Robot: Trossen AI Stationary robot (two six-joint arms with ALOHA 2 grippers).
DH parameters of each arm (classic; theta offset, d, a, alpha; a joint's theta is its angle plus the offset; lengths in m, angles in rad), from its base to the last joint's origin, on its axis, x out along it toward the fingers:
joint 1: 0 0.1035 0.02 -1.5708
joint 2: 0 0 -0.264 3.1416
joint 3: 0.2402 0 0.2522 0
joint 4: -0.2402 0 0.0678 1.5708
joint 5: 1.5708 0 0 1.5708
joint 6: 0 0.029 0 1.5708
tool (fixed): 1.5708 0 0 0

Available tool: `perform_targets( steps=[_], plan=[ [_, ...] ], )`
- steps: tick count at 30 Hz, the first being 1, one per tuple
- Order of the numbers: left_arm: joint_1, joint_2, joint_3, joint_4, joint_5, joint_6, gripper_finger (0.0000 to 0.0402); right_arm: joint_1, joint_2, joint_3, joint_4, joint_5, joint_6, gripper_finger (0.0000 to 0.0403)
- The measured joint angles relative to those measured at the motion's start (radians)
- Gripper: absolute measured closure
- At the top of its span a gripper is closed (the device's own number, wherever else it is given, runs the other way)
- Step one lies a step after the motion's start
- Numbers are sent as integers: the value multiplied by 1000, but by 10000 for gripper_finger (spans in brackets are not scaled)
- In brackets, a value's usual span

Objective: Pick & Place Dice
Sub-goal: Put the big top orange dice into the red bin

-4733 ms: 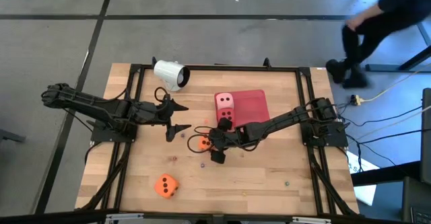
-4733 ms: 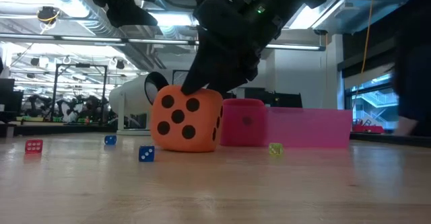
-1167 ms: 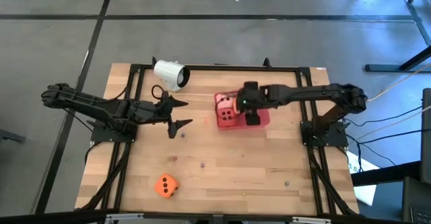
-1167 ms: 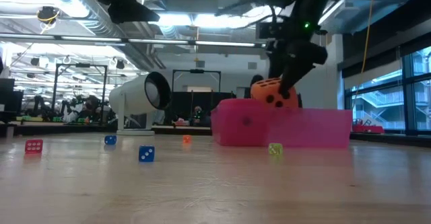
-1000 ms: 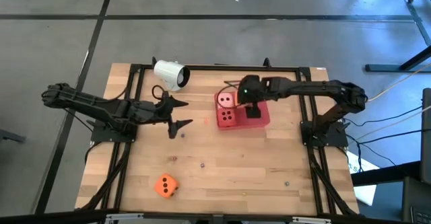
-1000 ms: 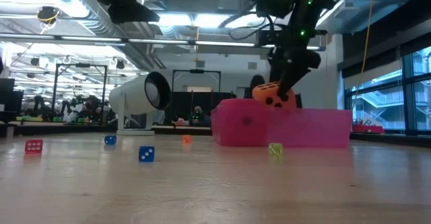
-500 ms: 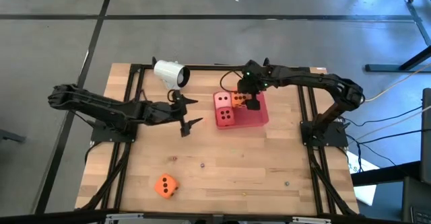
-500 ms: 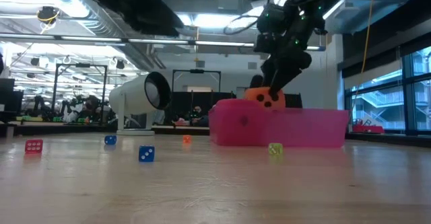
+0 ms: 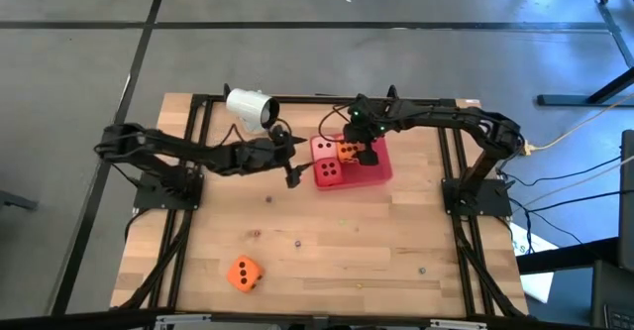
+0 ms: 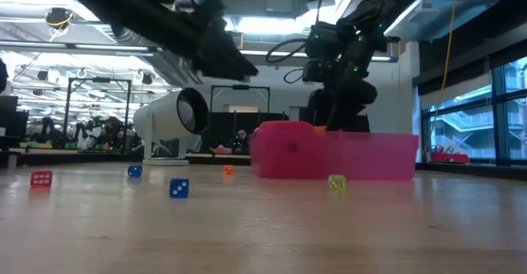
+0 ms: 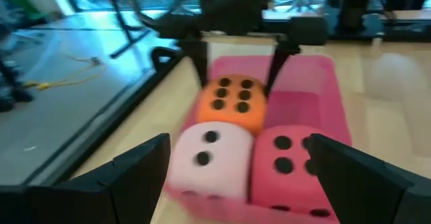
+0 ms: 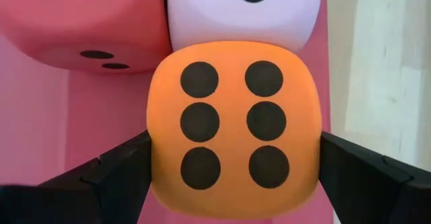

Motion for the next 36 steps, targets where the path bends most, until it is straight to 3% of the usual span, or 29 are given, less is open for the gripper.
perform_targets(
  steps=[9, 13, 22, 36],
  plan=[
    [83, 239, 0, 409, 118, 79, 54, 0, 2, 0, 29, 1, -2, 39],
    [120, 347, 31, 491, 162, 103, 54, 0, 2, 0, 39, 1, -3, 39],
    [138, 536, 175, 491, 159, 62, 54, 0, 2, 0, 45, 1, -3, 39],
    [136, 570, 237, 489, 261, 76, 54, 0, 2, -1, 45, 1, 4, 39]
  ],
)
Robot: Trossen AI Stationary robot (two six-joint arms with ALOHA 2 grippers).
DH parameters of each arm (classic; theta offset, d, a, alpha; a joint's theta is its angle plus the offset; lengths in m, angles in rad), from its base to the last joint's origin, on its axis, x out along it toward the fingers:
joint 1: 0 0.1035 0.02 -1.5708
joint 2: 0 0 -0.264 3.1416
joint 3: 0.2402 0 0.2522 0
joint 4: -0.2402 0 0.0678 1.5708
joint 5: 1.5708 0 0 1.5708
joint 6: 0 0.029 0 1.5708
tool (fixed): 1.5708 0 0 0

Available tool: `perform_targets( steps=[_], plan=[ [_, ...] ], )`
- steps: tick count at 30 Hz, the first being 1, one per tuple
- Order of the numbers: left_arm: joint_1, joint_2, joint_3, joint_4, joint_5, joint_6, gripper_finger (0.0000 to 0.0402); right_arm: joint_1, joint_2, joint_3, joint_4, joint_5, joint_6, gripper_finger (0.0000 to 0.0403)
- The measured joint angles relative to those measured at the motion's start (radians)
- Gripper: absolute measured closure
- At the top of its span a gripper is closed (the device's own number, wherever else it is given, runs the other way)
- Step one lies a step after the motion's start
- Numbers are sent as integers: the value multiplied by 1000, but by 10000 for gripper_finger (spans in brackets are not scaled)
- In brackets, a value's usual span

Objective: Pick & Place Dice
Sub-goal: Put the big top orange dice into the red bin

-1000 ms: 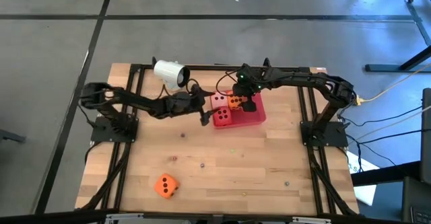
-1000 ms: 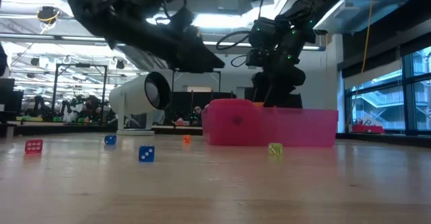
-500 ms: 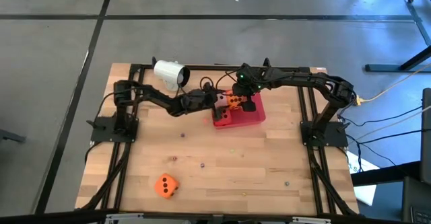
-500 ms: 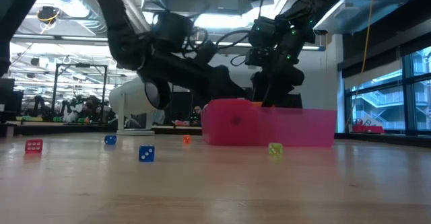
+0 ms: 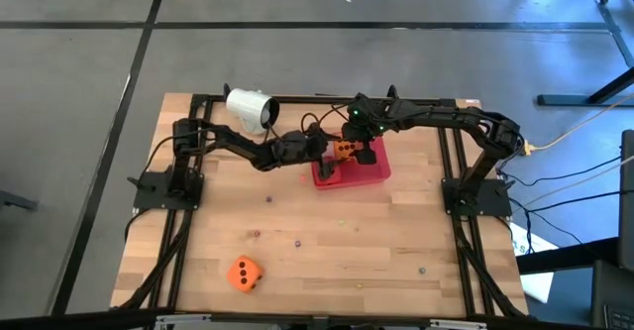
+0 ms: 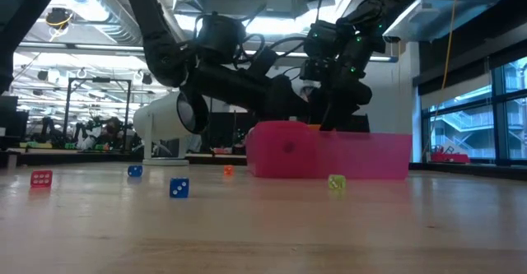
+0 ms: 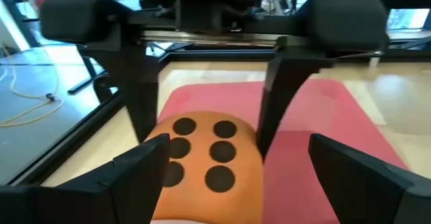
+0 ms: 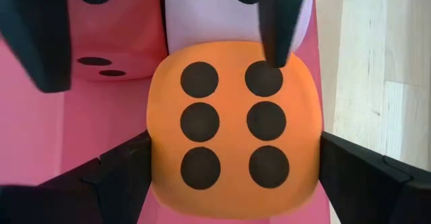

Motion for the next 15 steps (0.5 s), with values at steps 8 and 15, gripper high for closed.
perform_targets(
  steps=[8, 15],
  plan=[
    [9, 0, 0, 1, -53, 21, 60, 0, 0, 0, 2, 0, 1, 39],
    [22, 0, 0, -38, -56, 5, 127, 0, 0, 0, 3, 0, 4, 39]
  ],
)
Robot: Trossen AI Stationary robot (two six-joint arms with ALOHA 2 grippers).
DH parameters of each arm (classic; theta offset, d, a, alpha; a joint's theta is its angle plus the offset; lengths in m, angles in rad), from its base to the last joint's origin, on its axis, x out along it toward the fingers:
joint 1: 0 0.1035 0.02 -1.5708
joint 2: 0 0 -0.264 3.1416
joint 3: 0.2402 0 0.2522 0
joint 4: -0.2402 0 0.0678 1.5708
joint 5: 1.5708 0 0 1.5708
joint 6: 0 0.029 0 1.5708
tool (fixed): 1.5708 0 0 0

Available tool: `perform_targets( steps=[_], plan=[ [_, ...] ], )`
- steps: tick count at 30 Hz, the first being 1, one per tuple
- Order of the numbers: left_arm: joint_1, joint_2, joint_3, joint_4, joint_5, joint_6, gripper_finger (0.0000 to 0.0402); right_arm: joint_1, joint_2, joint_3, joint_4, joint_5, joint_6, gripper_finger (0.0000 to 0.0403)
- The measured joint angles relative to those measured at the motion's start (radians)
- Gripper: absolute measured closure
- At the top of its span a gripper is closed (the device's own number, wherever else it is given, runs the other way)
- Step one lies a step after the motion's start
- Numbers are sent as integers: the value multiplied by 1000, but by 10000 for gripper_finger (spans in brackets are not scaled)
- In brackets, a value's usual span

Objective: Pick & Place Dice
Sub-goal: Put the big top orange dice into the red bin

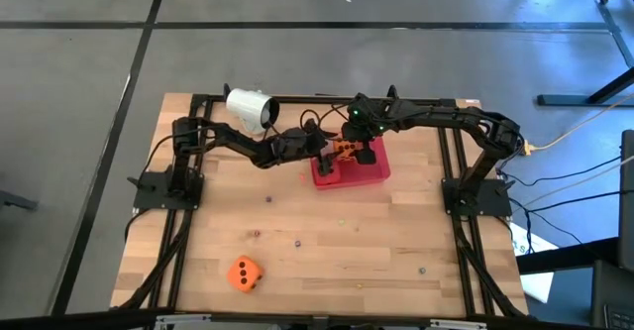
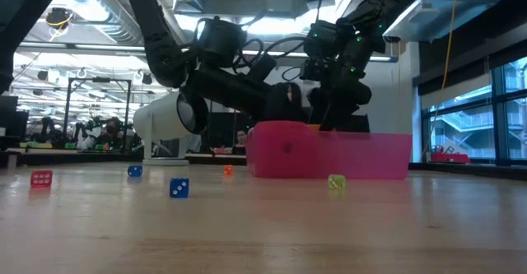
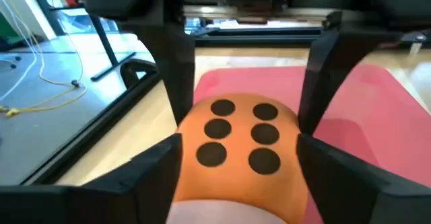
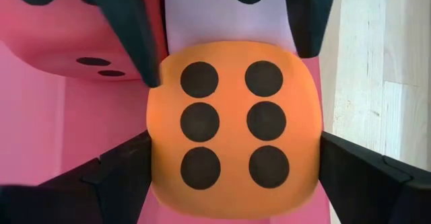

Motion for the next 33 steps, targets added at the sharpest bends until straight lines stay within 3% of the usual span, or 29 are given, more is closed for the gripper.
perform_targets(
  steps=[12, 19, 24, 33],
  plan=[
    [-1, 0, 7, 36, 78, -11, 307, 0, 0, 0, 23, 0, 18, 39],
    [3, 0, 50, -73, 77, 12, 390, 0, 0, 0, 41, -64, 18, 39],
    [26, -5, 80, -193, 82, 3, 398, 0, 0, -1, 46, -62, 18, 39],
    [59, -3, 77, -202, 133, -48, 400, 2, 0, -1, 60, -15, 52, 9]
  ],
)
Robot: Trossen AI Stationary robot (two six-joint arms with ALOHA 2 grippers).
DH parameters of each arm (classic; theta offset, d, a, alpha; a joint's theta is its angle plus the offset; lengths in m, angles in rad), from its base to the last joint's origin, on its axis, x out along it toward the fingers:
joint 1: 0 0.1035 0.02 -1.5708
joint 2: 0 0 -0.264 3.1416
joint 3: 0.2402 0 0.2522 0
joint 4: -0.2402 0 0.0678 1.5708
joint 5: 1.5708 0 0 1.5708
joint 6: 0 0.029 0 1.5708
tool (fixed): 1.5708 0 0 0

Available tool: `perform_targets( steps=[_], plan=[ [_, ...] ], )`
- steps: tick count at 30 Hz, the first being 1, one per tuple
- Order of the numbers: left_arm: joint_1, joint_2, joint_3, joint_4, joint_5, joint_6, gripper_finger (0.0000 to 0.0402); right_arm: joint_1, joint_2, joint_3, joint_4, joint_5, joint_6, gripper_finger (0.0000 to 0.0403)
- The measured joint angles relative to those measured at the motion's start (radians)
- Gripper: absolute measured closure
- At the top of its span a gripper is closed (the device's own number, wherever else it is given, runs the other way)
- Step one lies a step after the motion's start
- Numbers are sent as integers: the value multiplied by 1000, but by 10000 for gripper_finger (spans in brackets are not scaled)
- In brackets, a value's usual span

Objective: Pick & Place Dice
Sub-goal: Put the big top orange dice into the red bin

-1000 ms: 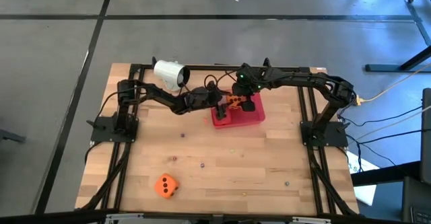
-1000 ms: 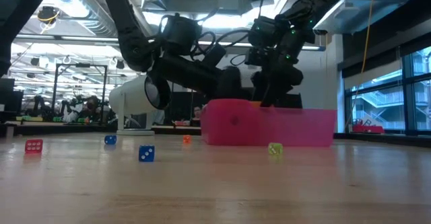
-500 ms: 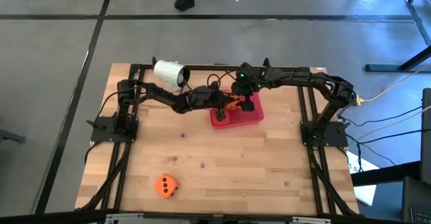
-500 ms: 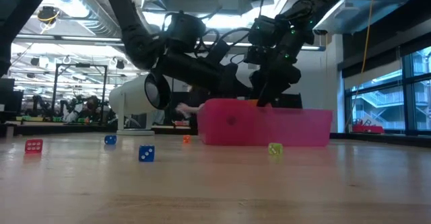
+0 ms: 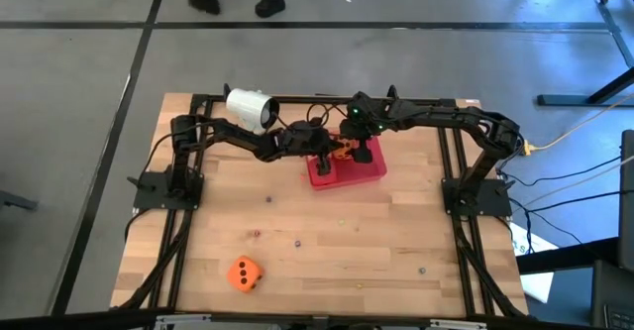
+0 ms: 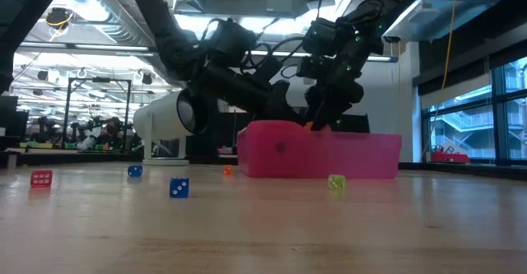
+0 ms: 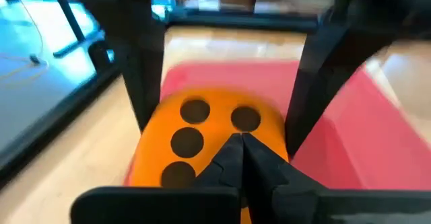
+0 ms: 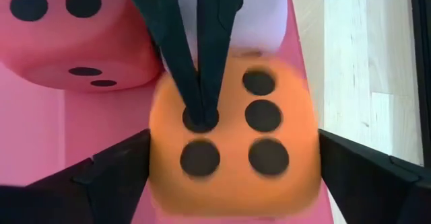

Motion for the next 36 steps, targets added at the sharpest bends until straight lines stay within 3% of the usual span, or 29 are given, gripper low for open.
perform_targets(
  steps=[9, 16, 36],
  plan=[
    [5, 1, 0, -12, 4, -8, 399, 0, 0, 0, 6, -6, 11, 5],
    [6, 2, 0, -14, -4, -19, 399, 2, -1, 2, 8, 65, 15, 9],
    [5, 2, 0, -40, -2, -41, 401, 39, -2, 2, 0, 128, -35, 8]
  ],
)
